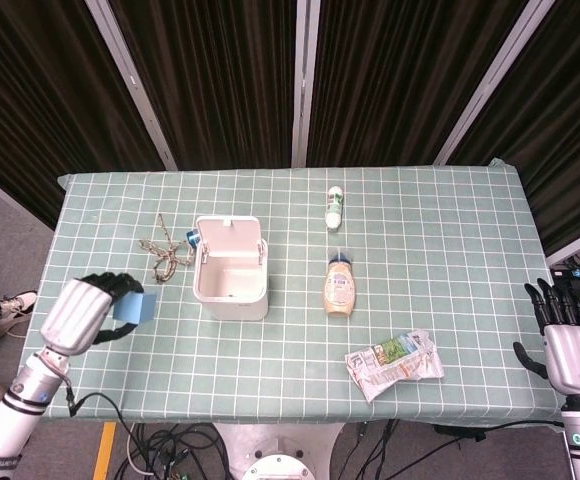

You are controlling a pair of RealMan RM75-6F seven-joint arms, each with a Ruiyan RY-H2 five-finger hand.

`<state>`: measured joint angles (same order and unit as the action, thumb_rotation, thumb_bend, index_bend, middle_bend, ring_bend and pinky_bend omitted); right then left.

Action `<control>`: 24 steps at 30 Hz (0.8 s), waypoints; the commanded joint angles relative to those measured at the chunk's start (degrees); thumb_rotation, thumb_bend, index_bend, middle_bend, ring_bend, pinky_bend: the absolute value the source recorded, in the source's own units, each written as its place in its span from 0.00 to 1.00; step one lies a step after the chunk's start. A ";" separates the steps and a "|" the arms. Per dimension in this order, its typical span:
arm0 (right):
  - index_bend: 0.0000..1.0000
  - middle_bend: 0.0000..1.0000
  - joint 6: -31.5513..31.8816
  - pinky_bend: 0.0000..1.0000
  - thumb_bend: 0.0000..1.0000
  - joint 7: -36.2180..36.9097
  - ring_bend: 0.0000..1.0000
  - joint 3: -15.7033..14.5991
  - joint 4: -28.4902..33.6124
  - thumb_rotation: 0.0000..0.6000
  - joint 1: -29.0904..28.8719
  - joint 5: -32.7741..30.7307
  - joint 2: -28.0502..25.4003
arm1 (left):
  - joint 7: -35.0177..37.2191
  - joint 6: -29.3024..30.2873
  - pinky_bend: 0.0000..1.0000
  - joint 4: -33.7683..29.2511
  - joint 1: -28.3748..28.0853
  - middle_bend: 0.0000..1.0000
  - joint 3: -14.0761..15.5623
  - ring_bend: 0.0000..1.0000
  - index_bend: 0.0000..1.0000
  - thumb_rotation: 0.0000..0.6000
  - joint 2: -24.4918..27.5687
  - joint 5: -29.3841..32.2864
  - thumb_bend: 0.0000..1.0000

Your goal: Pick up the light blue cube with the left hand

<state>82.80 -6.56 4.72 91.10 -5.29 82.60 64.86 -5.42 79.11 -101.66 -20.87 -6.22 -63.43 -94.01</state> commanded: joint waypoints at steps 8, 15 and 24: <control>0.00 0.00 -0.87 0.00 0.19 0.18 0.00 -0.08 -1.05 1.00 -0.39 -0.42 1.11 | 1.90 -10.97 0.62 -3.91 -11.89 0.52 -7.71 0.46 0.51 1.00 -3.58 8.40 0.27; 0.00 0.00 -0.95 0.00 0.19 1.10 0.00 0.12 -1.67 1.00 -0.31 -0.93 0.97 | -0.05 -14.57 0.59 -0.96 -16.37 0.47 -9.06 0.42 0.46 1.00 -8.91 11.60 0.26; 0.00 0.00 -1.45 0.00 0.19 1.72 0.00 0.10 -2.19 1.00 -0.60 -0.88 1.19 | -1.17 -11.23 0.28 0.95 -16.40 0.11 -9.23 0.13 0.07 1.00 -10.84 11.69 0.05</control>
<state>81.35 -4.84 4.83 88.90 -5.89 81.71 66.05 -5.41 66.00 -101.32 -37.83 -15.25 -73.86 -82.15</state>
